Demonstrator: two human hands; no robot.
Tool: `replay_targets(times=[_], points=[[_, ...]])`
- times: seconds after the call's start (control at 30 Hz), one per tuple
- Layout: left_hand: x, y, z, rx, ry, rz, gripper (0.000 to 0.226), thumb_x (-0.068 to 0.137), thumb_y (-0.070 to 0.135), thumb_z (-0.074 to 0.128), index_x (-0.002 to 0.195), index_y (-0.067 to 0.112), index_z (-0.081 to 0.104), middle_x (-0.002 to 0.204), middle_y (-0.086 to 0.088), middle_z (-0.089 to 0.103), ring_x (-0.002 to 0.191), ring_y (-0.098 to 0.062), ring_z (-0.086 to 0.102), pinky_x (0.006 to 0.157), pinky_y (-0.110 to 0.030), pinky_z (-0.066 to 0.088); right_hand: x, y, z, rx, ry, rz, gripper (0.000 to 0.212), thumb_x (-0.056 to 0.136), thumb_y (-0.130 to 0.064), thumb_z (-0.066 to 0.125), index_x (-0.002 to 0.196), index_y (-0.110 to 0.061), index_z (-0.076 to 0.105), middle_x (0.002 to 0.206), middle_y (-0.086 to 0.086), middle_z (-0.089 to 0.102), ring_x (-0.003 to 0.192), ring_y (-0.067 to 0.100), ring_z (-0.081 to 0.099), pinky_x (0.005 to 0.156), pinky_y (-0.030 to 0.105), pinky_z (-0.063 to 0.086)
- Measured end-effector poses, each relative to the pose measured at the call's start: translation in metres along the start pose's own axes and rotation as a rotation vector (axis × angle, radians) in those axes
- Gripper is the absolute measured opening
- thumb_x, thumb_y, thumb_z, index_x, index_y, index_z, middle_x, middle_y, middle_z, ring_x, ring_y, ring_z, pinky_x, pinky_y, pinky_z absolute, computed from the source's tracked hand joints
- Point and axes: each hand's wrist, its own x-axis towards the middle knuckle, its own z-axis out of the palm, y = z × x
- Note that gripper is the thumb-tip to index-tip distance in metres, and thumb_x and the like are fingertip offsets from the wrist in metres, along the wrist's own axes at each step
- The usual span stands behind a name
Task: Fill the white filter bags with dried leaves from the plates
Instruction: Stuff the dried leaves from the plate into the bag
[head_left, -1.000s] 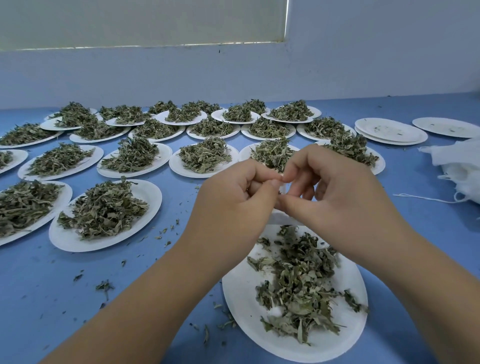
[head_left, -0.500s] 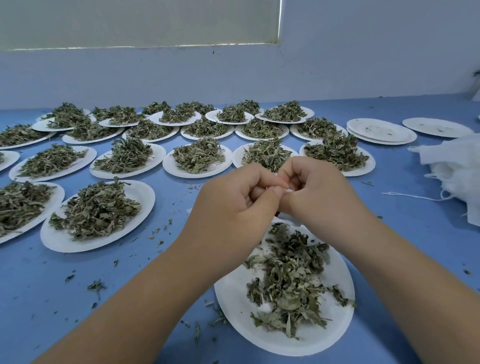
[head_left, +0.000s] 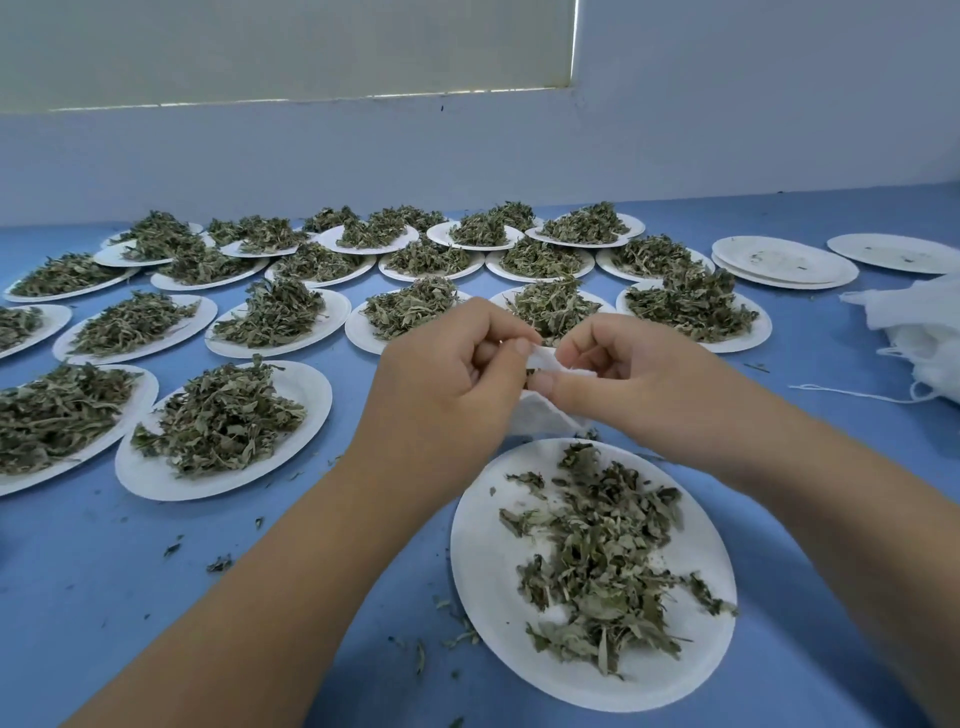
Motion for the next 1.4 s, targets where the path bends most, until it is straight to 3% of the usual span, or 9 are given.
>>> replay_targets(times=[0.13,0.27,0.43,0.5,0.63,0.8,1.0,1.4], points=[[0.004,-0.005,-0.004,0.048,0.045,0.033,0.014,0.094,0.007,0.058,0.09,0.015,0.068,0.056,-0.009,0.049,0.046,-0.006,0.036,0.046,-0.011,0.027,0.0,-0.007,-0.008,-0.138,-0.055,-0.028,0.048,0.062,-0.073,0.06,0.08,-0.029,0.059,0.071,-0.011,0.061,0.048,-0.002,0.047,0.044,0.013,0.037],[0.006,-0.009,-0.006,0.118,0.087,0.046,0.012,0.094,0.009,0.057,0.09,0.013,0.067,0.055,-0.001,0.047,0.047,-0.006,0.038,0.047,-0.01,0.027,-0.012,-0.006,-0.01,-0.205,-0.12,-0.088,0.052,0.058,-0.076,0.06,0.076,-0.027,0.059,0.074,-0.007,0.062,0.048,0.0,0.048,0.046,0.013,0.037],[0.007,-0.011,-0.005,0.122,0.084,0.031,0.013,0.094,0.011,0.055,0.092,0.01,0.067,0.057,-0.011,0.046,0.047,-0.006,0.034,0.047,-0.012,0.027,-0.039,-0.012,-0.019,-0.302,-0.382,-0.186,0.065,0.048,-0.083,0.065,0.098,-0.043,0.053,0.098,-0.026,0.053,0.07,-0.007,0.053,0.061,0.006,0.04],[0.006,-0.011,-0.004,0.132,0.077,0.021,0.012,0.095,0.009,0.055,0.092,0.01,0.067,0.058,-0.011,0.047,0.047,-0.006,0.034,0.047,-0.011,0.026,-0.046,-0.012,-0.015,-0.416,-0.446,-0.192,0.07,0.044,-0.084,0.066,0.101,-0.047,0.048,0.103,-0.025,0.047,0.081,-0.012,0.049,0.069,0.002,0.036],[0.006,-0.011,-0.003,0.142,0.077,0.016,0.013,0.095,0.008,0.055,0.092,0.011,0.067,0.059,-0.012,0.047,0.047,-0.007,0.034,0.047,-0.011,0.027,-0.057,-0.007,0.001,-0.5,-0.397,-0.256,0.053,0.055,-0.071,0.067,0.091,-0.038,0.048,0.097,-0.015,0.041,0.088,0.002,0.045,0.07,0.013,0.031],[0.005,-0.012,-0.001,0.153,0.082,0.024,0.012,0.095,0.008,0.056,0.092,0.011,0.067,0.061,-0.013,0.048,0.049,-0.008,0.035,0.048,-0.012,0.027,-0.051,-0.009,-0.005,-0.634,-0.468,-0.249,0.044,0.067,-0.066,0.065,0.097,-0.044,0.042,0.099,-0.023,0.039,0.088,-0.004,0.044,0.072,0.02,0.041],[0.005,-0.012,-0.002,0.149,0.084,0.018,0.012,0.095,0.008,0.056,0.091,0.01,0.067,0.061,-0.013,0.048,0.049,-0.007,0.035,0.048,-0.013,0.028,-0.045,-0.003,-0.009,-0.535,-0.422,-0.24,0.033,0.071,-0.06,0.065,0.098,-0.043,0.056,0.093,-0.024,0.048,0.083,-0.021,0.044,0.06,0.011,0.033],[0.006,-0.013,-0.005,0.156,0.075,0.008,0.012,0.095,0.009,0.056,0.093,0.011,0.068,0.063,-0.017,0.048,0.049,-0.008,0.033,0.049,-0.016,0.029,-0.041,0.001,-0.016,-0.479,-0.443,-0.237,0.016,0.081,-0.045,0.069,0.095,-0.047,0.062,0.092,-0.028,0.056,0.084,-0.015,0.05,0.065,0.01,0.035]])
